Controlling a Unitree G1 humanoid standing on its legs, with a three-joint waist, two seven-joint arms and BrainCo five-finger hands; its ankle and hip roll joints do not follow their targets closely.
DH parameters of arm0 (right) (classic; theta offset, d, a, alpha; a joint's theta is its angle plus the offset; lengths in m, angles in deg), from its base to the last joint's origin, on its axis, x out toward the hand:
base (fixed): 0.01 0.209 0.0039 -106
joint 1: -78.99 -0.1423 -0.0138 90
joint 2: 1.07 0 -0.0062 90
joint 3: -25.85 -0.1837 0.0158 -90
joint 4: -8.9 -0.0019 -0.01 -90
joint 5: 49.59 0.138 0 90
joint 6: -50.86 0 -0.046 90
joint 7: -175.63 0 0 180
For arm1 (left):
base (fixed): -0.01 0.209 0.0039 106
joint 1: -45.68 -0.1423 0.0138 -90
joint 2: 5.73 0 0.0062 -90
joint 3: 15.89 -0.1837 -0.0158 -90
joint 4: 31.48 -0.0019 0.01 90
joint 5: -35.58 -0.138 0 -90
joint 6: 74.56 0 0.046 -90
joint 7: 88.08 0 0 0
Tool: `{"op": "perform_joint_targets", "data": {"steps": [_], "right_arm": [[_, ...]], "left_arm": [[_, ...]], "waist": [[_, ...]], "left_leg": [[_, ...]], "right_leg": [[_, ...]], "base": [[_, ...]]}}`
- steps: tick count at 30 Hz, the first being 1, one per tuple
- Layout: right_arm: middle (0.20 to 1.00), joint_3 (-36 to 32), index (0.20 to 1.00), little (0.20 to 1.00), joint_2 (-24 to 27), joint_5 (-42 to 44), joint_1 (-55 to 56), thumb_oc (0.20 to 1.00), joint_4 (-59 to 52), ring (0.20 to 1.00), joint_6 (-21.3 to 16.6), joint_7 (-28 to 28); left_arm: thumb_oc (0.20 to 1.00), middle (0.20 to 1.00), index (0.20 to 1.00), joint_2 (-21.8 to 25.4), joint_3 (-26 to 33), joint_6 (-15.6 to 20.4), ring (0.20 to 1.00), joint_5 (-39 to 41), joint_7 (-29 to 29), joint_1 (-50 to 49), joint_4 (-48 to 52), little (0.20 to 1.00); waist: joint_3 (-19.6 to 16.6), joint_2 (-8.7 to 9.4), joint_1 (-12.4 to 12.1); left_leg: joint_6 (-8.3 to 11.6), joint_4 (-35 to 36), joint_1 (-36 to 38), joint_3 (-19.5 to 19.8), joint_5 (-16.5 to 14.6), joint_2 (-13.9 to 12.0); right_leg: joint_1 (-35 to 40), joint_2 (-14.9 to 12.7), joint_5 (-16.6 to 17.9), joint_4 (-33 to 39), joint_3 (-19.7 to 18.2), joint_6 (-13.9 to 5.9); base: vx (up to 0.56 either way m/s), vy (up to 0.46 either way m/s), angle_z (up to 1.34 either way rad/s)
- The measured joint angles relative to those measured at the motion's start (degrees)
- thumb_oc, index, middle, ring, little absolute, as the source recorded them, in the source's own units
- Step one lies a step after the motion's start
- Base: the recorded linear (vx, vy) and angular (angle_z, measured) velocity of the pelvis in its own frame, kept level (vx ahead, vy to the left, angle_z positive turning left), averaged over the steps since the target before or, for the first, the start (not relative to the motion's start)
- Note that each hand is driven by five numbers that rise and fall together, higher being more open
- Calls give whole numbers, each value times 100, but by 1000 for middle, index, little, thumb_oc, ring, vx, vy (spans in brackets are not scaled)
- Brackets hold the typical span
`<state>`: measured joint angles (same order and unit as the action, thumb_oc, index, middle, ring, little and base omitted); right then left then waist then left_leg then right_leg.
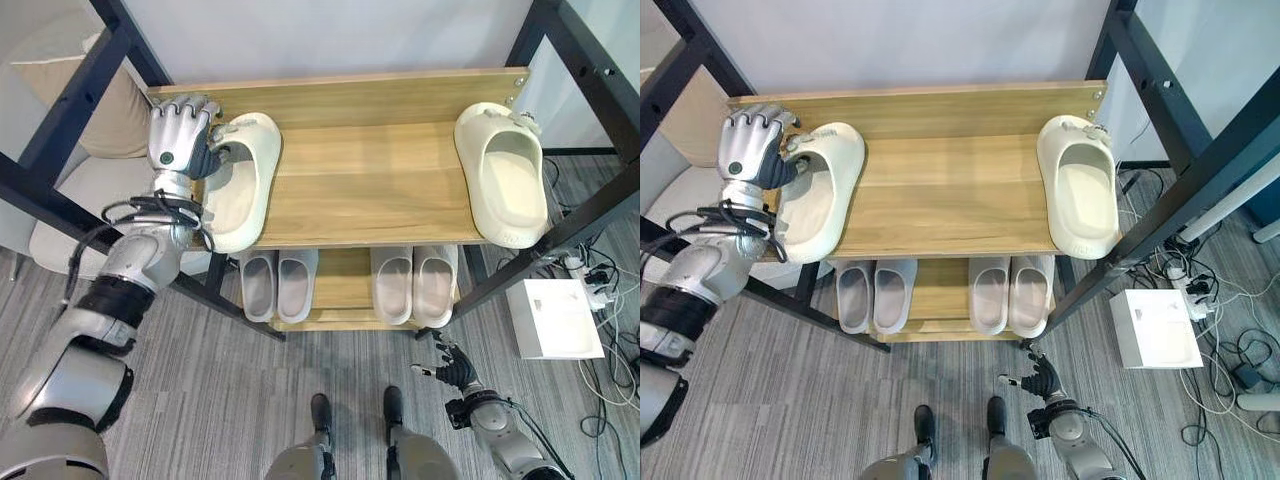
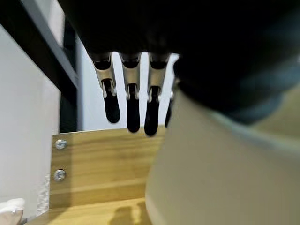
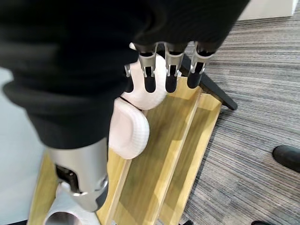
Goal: Arrange the slippers neatly on the shoe rack.
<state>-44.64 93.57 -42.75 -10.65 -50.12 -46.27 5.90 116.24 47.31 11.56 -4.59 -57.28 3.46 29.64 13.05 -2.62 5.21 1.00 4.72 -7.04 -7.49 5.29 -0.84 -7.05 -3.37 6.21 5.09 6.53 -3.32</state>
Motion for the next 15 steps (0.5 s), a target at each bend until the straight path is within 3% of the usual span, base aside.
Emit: {"op": "perform_joint_targets", "data": {"steps": [10,15], "right_arm": [[1000,0,1000,1000,-7,107,-18,1000,3,1000,1,-27],[1000,26,1000,1000,-67,107,-94,1000,-2,1000,2,-35]], "left_arm": [[200,200,200,-14,14,-55,200,89,-181,49,345,200],[200,200,200,-426,-21,-11,200,101,-182,114,795,200]], "waist": [[38,93,-33],[58,173,-20]], "left_leg": [[-7,-1,-95,-29,37,0],[-38,-1,-95,-53,60,8]], "right_leg": [[-102,-2,38,0,-26,-15],[-107,-12,41,0,-29,-16]], "base": [[0,0,-1],[-10,-13,-1]]}}
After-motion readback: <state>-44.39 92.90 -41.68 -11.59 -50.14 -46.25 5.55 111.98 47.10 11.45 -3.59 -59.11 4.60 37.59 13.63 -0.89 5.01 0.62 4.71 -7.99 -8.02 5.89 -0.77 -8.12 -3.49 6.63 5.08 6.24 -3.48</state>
